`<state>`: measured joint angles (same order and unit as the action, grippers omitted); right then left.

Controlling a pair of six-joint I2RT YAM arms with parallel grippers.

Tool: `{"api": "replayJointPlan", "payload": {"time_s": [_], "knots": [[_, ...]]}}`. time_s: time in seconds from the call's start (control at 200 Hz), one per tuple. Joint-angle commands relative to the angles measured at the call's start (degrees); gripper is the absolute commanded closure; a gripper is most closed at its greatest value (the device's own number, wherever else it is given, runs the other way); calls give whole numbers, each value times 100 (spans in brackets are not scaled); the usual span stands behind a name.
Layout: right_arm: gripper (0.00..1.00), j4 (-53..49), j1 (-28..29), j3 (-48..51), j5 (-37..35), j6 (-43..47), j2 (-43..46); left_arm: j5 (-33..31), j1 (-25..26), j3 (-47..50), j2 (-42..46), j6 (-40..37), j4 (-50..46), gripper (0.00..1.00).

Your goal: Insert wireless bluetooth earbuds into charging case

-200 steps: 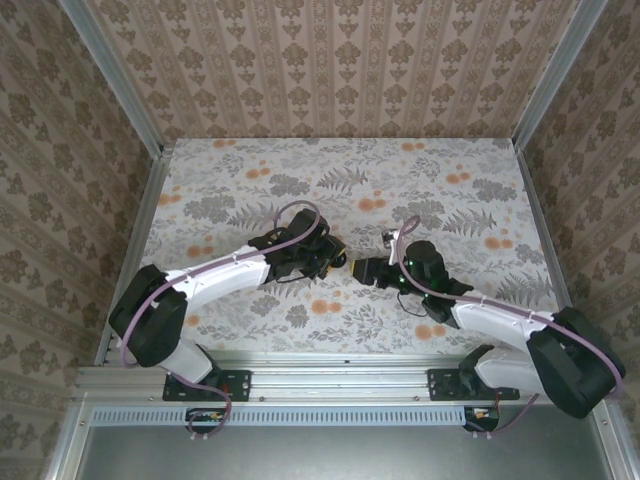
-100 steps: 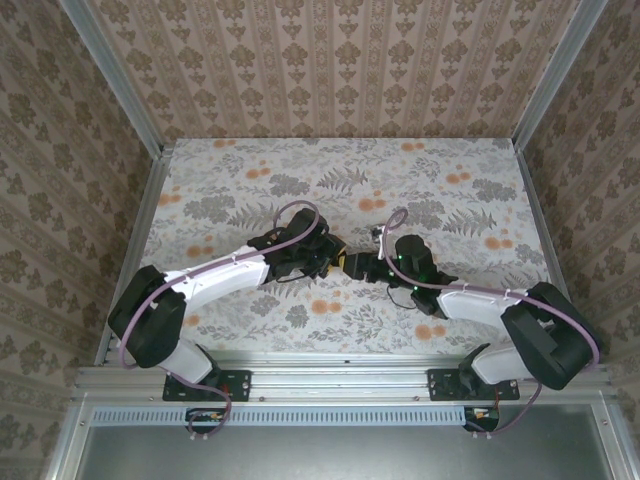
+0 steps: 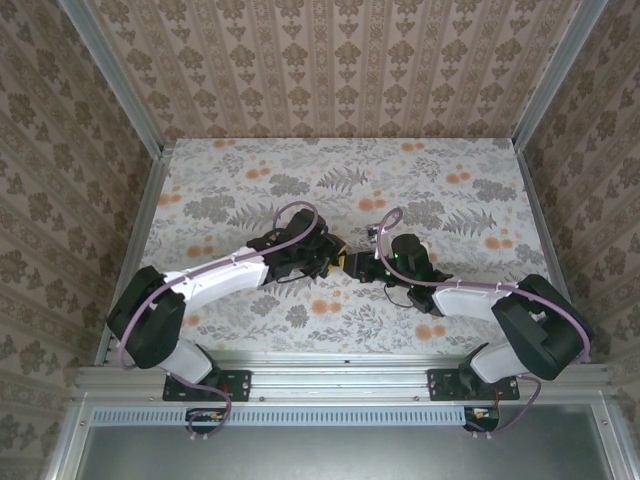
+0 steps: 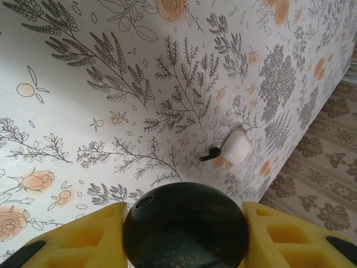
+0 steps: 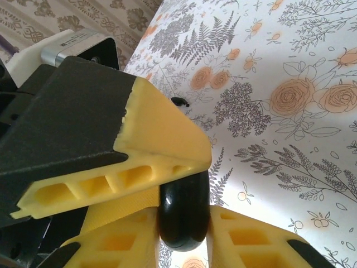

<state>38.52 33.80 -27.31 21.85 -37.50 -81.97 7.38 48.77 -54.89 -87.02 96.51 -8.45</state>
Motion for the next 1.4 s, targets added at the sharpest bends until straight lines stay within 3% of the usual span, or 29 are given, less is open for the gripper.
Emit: {"api": "replayJointPlan", "payload": {"time_s": [0.0, 0.17, 0.345, 0.58, 0.71, 0.985, 1.205, 1.395], "knots": [[76, 7, 39, -164, 140, 268, 56, 23, 27, 113, 206, 183, 46, 53], [76, -880, 24, -187, 41, 853, 539, -43, -75, 340, 367, 61, 10, 38], [75, -2122, -145, -229, 170, 1752, 1210, -221, -274, 725, 702, -450, -171, 33], [76, -3289, -802, -468, 1153, 2741, 1882, -700, -590, 762, 1284, -2581, -714, 33], [76, -4279, -1011, -837, 1797, 3897, 2112, -645, -785, 705, 1463, -3942, -937, 33], [76, -6429, -1165, -1833, 2596, 6293, 1997, 269, -976, 297, 1373, -6989, -1259, 36], [77, -7249, -1165, -2320, 2621, 7388, 1846, 1241, -966, 250, 1325, -8954, -1121, 38], [76, -7679, -1163, -2665, 2405, 7764, 1655, 2166, -951, 670, 1757, -10508, -680, 38]]}}
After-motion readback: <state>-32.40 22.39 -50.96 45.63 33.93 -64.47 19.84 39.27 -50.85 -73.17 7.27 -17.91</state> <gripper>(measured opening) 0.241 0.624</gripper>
